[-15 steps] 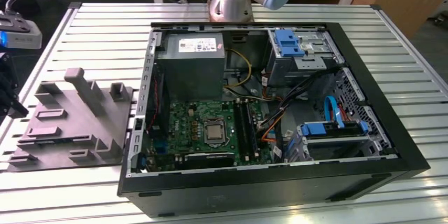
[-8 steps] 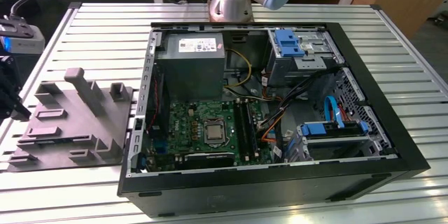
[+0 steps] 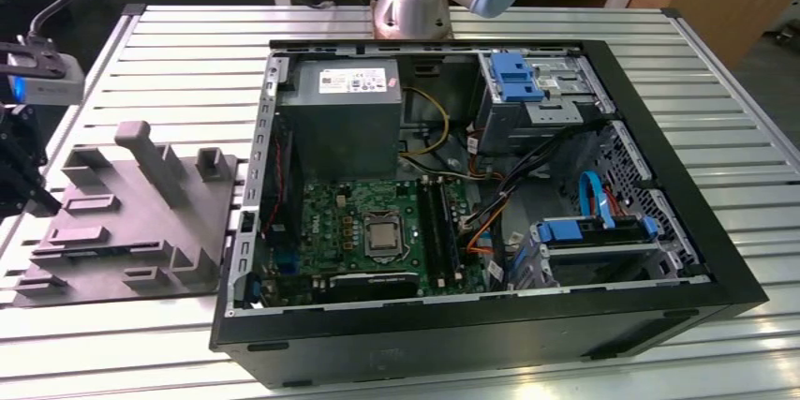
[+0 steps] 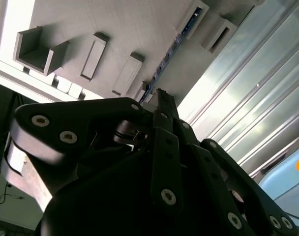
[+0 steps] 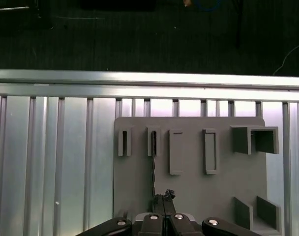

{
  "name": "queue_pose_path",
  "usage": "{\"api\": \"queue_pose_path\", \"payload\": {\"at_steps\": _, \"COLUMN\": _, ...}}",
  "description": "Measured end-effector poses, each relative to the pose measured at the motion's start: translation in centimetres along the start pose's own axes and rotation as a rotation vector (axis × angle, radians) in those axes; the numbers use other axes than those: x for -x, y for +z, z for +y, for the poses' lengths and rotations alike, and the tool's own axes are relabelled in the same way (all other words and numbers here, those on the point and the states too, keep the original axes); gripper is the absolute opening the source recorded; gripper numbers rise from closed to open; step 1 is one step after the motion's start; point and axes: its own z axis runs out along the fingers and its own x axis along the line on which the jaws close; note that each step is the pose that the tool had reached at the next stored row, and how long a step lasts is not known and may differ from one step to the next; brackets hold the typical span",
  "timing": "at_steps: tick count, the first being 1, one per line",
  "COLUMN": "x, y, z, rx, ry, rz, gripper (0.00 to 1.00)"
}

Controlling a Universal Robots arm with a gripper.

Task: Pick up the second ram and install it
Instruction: 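Pick up the second ram and move it above second insertion slot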

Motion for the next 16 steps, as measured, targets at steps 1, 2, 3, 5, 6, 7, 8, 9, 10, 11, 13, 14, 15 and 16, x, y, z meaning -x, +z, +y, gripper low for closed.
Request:
{"api": "queue_pose_path", "payload": {"at_steps": 1, "x": -0.01, "y": 0.17, "z": -0.01, "rx": -0.0001, "ry": 0.003, "rz": -0.0001, "gripper": 0.10}}
{"api": "queue_pose_path", "payload": {"at_steps": 2, "x": -0.01, "y": 0.35, "z": -0.01, "rx": -0.0003, "ry": 0.006, "rz": -0.0003, "gripper": 0.10}}
{"api": "queue_pose_path", "payload": {"at_steps": 3, "x": -0.02, "y": 0.52, "z": -0.02, "rx": -0.0003, "ry": 0.008, "rz": -0.0003, "gripper": 0.10}}
{"api": "queue_pose_path", "payload": {"at_steps": 5, "x": -0.03, "y": 0.86, "z": -0.04, "rx": -0.0004, "ry": 0.010, "rz": -0.0005, "gripper": 0.10}}
{"api": "queue_pose_path", "payload": {"at_steps": 6, "x": -0.04, "y": 1.02, "z": -0.04, "rx": -0.0004, "ry": 0.011, "rz": -0.0005, "gripper": 0.10}}
{"api": "queue_pose_path", "payload": {"at_steps": 7, "x": -0.05, "y": 1.18, "z": -0.05, "rx": -0.0004, "ry": 0.011, "rz": -0.0005, "gripper": 0.10}}
{"api": "queue_pose_path", "payload": {"at_steps": 8, "x": -0.06, "y": 1.32, "z": -0.05, "rx": -0.0004, "ry": 0.011, "rz": -0.0005, "gripper": 0.10}}
{"api": "queue_pose_path", "payload": {"at_steps": 9, "x": -0.08, "y": 1.47, "z": -0.06, "rx": -0.0004, "ry": 0.011, "rz": -0.0005, "gripper": 0.10}}
{"api": "queue_pose_path", "payload": {"at_steps": 10, "x": -0.10, "y": 1.62, "z": -0.07, "rx": -0.0004, "ry": 0.011, "rz": -0.0005, "gripper": 0.10}}
{"api": "queue_pose_path", "payload": {"at_steps": 11, "x": -0.13, "y": 1.77, "z": -0.07, "rx": -0.0004, "ry": 0.011, "rz": -0.0004, "gripper": 0.10}}
{"api": "queue_pose_path", "payload": {"at_steps": 13, "x": -0.17, "y": 2.04, "z": -0.08, "rx": -0.0005, "ry": 0.011, "rz": -0.0005, "gripper": 0.10}}
{"api": "queue_pose_path", "payload": {"at_steps": 14, "x": -0.20, "y": 2.12, "z": -0.08, "rx": -0.0003, "ry": 0.011, "rz": -0.0004, "gripper": 0.10}}
{"api": "queue_pose_path", "payload": {"at_steps": 15, "x": -0.23, "y": 2.22, "z": -0.09, "rx": -0.0005, "ry": 0.012, "rz": -0.0005, "gripper": 0.10}}
{"api": "queue_pose_path", "payload": {"at_steps": 16, "x": -0.25, "y": 2.33, "z": -0.10, "rx": -0.0006, "ry": 0.012, "rz": -0.0006, "gripper": 0.10}}
